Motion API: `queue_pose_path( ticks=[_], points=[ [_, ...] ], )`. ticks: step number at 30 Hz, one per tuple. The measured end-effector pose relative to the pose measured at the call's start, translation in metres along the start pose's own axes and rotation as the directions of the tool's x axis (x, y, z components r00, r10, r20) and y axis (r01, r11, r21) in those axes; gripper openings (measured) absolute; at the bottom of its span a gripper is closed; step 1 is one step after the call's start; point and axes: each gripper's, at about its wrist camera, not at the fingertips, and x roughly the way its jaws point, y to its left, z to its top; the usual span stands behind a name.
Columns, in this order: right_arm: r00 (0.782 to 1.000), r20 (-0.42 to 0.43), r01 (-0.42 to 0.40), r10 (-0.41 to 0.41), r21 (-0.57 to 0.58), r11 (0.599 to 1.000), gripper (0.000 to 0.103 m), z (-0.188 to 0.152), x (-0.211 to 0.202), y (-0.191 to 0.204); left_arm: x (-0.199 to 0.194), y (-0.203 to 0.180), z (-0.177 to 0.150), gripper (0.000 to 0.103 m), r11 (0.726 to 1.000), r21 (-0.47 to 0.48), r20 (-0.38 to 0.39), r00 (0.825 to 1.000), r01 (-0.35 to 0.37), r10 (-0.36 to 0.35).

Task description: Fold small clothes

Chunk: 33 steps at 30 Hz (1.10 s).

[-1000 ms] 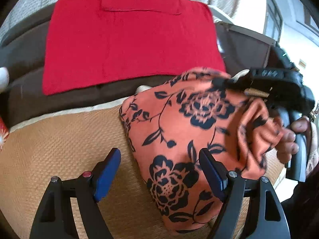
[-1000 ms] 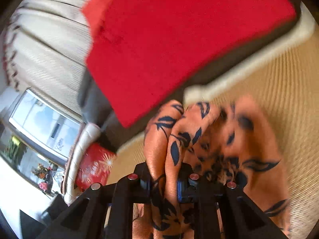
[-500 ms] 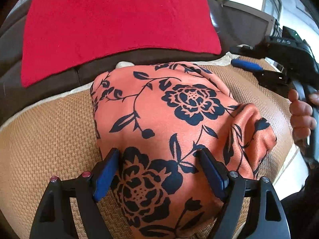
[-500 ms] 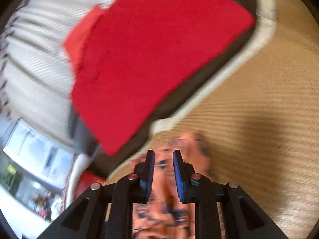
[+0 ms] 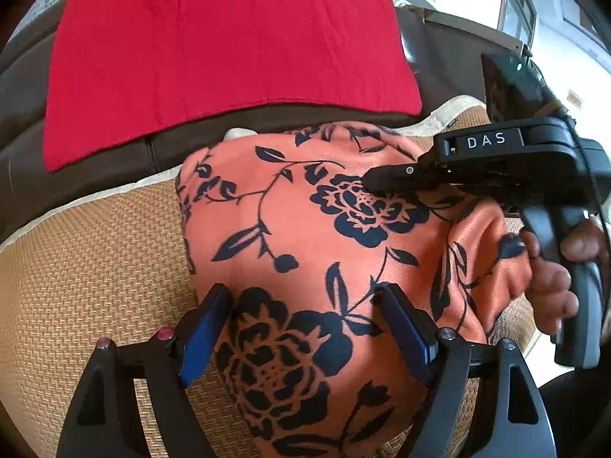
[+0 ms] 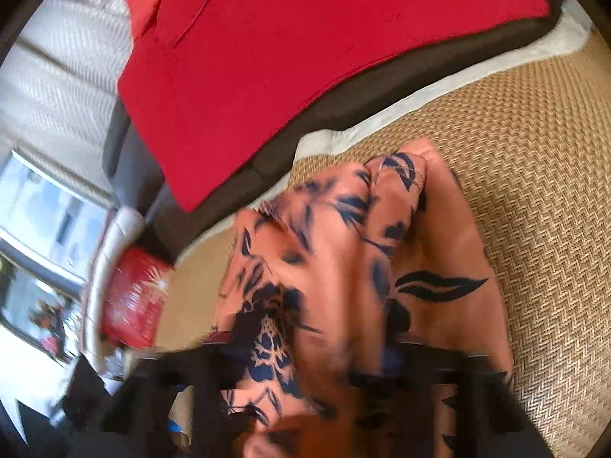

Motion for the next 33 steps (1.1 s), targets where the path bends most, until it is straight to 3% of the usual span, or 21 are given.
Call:
queue_pose_path(
  ticks=[4, 9, 11, 14, 16, 20, 22, 24, 27, 30, 33],
  points=[
    [0.996, 0.089, -0.002, 0.005, -0.033, 0.999, 0.02, -0.004, -0.019, 0.013, -0.011, -0.004, 0.005, 0.082, 1.0, -0.004, 0.071, 0.997, 0.005, -0.005],
    [0.976, 0.219, 0.039, -0.02, -0.086, 0.996, 0.019, -0.008, -0.048, 0.029, -0.031, -0.019, 0.013, 0.082, 0.999, 0.031, 0.174, 0.985, -0.012, 0.007],
    [0.977, 0.209, 0.065, -0.051, -0.059, 0.996, 0.019, -0.006, -0.045, 0.021, -0.016, -0.022, 0.006, 0.082, 0.999, 0.044, 0.115, 0.993, -0.026, 0.02],
    [0.99, 0.094, 0.097, -0.102, 0.053, 0.994, 0.019, -0.002, -0.02, -0.011, 0.014, -0.026, -0.002, 0.082, 0.995, 0.071, -0.007, 0.997, -0.071, 0.071],
    [0.995, 0.028, 0.087, -0.091, 0.111, 0.99, 0.02, -0.003, -0.005, -0.027, 0.017, -0.028, -0.005, 0.083, 0.993, 0.084, -0.006, 0.996, -0.085, 0.086],
    [0.998, 0.029, 0.045, -0.05, 0.157, 0.987, 0.025, -0.002, -0.012, -0.03, 0.006, -0.023, -0.006, 0.083, 0.997, 0.051, -0.002, 0.998, -0.059, 0.059],
    [0.998, 0.045, 0.037, -0.046, 0.178, 0.983, 0.025, -0.001, -0.025, -0.034, -0.003, -0.013, -0.005, 0.083, 0.999, 0.025, 0.027, 0.999, -0.039, 0.038],
    [0.992, 0.114, 0.037, -0.059, 0.185, 0.982, 0.025, -0.001, -0.048, -0.037, -0.023, -0.005, -0.004, 0.083, 0.999, 0.015, 0.083, 0.996, -0.045, 0.043],
    [0.96, 0.264, 0.054, -0.098, 0.167, 0.984, 0.025, -0.003, -0.083, -0.029, -0.033, 0.015, -0.004, 0.083, 0.996, -0.009, 0.127, 0.988, -0.085, 0.085],
    [0.937, 0.35, -0.018, -0.01, 0.076, 0.997, 0.025, -0.004, -0.098, -0.011, -0.026, 0.036, -0.009, 0.083, 0.989, -0.072, 0.079, 0.988, -0.127, 0.132],
    [0.949, 0.302, -0.1, 0.093, 0.009, 0.995, 0.025, -0.003, -0.085, 0.005, -0.015, 0.048, -0.01, 0.083, 0.98, -0.091, 0.003, 0.984, -0.178, 0.179]
  ],
)
